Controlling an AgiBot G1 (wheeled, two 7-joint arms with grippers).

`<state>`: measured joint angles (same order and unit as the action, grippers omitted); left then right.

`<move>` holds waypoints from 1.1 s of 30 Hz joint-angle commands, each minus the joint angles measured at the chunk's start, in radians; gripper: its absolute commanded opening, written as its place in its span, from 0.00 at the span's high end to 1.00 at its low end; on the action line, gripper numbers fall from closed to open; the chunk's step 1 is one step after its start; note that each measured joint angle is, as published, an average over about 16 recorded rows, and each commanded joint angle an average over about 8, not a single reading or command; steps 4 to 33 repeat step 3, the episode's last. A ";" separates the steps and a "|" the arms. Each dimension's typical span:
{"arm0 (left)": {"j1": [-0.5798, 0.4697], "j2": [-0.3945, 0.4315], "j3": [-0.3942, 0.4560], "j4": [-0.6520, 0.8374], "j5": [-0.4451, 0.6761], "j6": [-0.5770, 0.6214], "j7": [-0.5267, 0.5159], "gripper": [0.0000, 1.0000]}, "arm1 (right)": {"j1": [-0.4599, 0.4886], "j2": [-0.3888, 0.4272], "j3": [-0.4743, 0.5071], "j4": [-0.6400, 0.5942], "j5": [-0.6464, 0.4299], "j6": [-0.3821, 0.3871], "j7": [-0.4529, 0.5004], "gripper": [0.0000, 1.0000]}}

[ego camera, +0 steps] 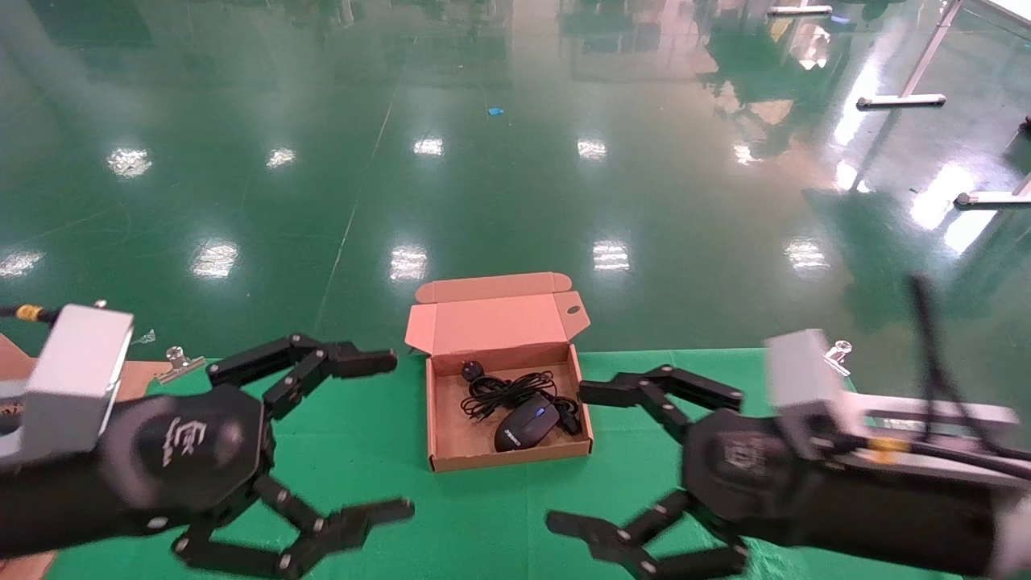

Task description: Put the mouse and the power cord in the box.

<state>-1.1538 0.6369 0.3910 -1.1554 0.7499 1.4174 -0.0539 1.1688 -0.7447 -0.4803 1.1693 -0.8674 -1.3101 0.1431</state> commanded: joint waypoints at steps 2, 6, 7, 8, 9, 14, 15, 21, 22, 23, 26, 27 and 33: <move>0.030 -0.010 -0.042 -0.049 -0.007 0.030 -0.051 0.00 | -0.036 0.051 0.076 0.044 0.052 -0.070 0.017 0.00; 0.034 -0.011 -0.048 -0.055 -0.008 0.033 -0.057 0.00 | -0.040 0.057 0.086 0.049 0.058 -0.079 0.019 0.00; 0.034 -0.011 -0.048 -0.055 -0.008 0.033 -0.057 0.00 | -0.040 0.057 0.086 0.049 0.058 -0.079 0.019 0.00; 0.034 -0.011 -0.048 -0.055 -0.008 0.033 -0.057 0.00 | -0.040 0.057 0.086 0.049 0.058 -0.079 0.019 0.00; 0.034 -0.011 -0.048 -0.055 -0.008 0.033 -0.057 0.00 | -0.040 0.057 0.086 0.049 0.058 -0.079 0.019 0.00; 0.034 -0.011 -0.048 -0.055 -0.008 0.033 -0.057 0.00 | -0.040 0.057 0.086 0.049 0.058 -0.079 0.019 0.00; 0.034 -0.011 -0.048 -0.055 -0.008 0.033 -0.057 0.00 | -0.040 0.057 0.086 0.049 0.058 -0.079 0.019 0.00; 0.034 -0.011 -0.048 -0.055 -0.008 0.033 -0.057 0.00 | -0.040 0.057 0.086 0.049 0.058 -0.079 0.019 0.00; 0.034 -0.011 -0.048 -0.055 -0.008 0.033 -0.057 0.00 | -0.040 0.057 0.086 0.049 0.058 -0.079 0.019 0.00; 0.034 -0.011 -0.048 -0.055 -0.008 0.033 -0.057 0.00 | -0.040 0.057 0.086 0.049 0.058 -0.079 0.019 0.00; 0.034 -0.011 -0.048 -0.055 -0.008 0.033 -0.057 0.00 | -0.040 0.057 0.086 0.049 0.058 -0.079 0.019 0.00; 0.034 -0.011 -0.048 -0.055 -0.008 0.033 -0.057 0.00 | -0.040 0.057 0.086 0.049 0.058 -0.079 0.019 0.00; 0.034 -0.011 -0.048 -0.055 -0.008 0.033 -0.057 0.00 | -0.040 0.057 0.086 0.049 0.058 -0.079 0.019 0.00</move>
